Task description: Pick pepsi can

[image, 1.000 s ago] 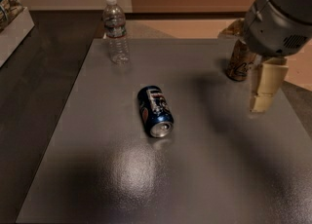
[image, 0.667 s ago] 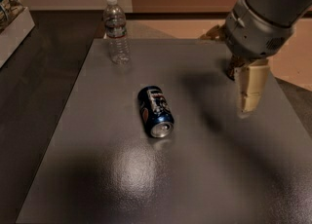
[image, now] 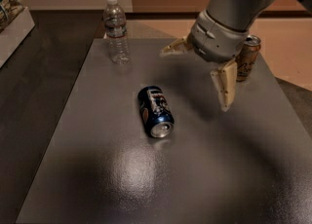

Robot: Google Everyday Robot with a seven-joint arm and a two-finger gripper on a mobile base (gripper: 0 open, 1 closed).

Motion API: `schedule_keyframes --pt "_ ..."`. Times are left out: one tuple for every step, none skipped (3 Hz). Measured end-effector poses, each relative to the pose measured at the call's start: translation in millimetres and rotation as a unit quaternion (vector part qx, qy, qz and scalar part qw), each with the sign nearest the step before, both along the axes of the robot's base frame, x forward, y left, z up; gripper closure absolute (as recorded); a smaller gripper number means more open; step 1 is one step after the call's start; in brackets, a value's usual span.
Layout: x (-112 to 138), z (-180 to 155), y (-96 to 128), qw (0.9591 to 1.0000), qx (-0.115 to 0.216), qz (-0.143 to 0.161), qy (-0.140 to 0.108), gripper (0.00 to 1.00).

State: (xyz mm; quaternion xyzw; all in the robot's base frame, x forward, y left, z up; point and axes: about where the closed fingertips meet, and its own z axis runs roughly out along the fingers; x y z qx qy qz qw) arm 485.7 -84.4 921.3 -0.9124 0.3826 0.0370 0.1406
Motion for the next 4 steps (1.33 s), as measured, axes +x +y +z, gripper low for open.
schedule_keyframes --pt "11 -14 18 0.9946 -0.004 0.103 -0.006 0.00" --pt "12 -23 38 0.9805 -0.002 0.196 -0.008 0.00" --pt "5 -29 56 0.9609 -0.002 0.277 -0.011 0.00" --pt "-4 -38 65 0.9449 -0.018 0.326 -0.018 0.00"
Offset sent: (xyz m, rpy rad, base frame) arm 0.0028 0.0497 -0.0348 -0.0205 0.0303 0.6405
